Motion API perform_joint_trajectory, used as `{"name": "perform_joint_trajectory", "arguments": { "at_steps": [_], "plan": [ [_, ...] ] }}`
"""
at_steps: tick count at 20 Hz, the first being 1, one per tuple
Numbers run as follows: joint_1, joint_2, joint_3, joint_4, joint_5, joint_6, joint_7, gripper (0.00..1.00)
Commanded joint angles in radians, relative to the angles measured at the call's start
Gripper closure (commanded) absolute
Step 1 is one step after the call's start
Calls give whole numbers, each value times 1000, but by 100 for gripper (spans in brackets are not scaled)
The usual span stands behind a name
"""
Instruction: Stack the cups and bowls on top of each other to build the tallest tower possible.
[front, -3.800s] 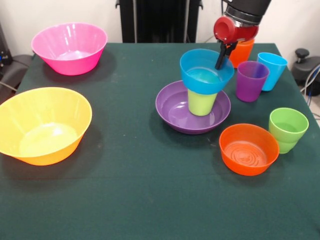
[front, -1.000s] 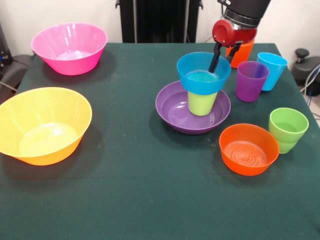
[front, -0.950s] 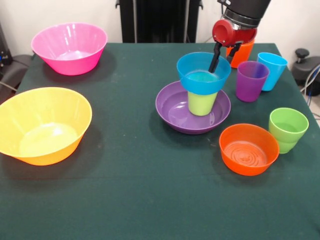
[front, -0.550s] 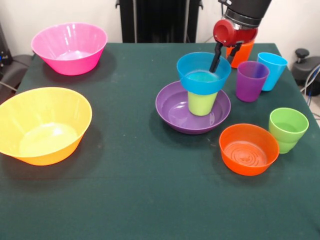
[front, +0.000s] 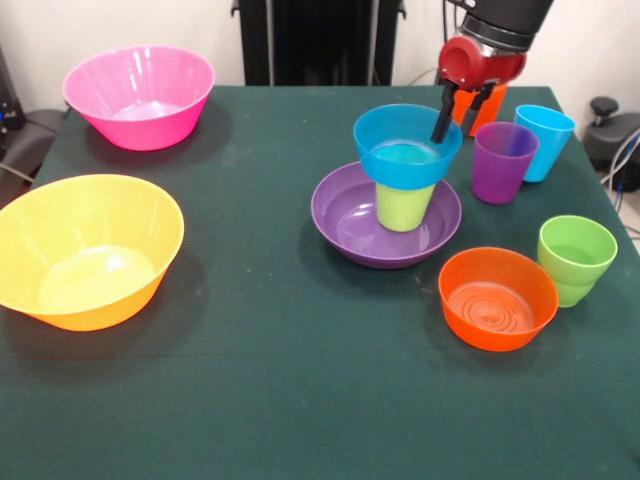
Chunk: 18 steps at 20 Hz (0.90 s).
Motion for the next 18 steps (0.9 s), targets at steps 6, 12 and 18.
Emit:
{"name": "perform_joint_trajectory", "arguments": {
  "at_steps": [6, 12, 18],
  "plan": [
    [11, 27, 89, -91, -73, -147, 329, 0],
    [24, 56, 59, -66, -136, -223, 369, 0],
    [21, 64, 44, -71, -127, -235, 371, 0]
  ]
}}
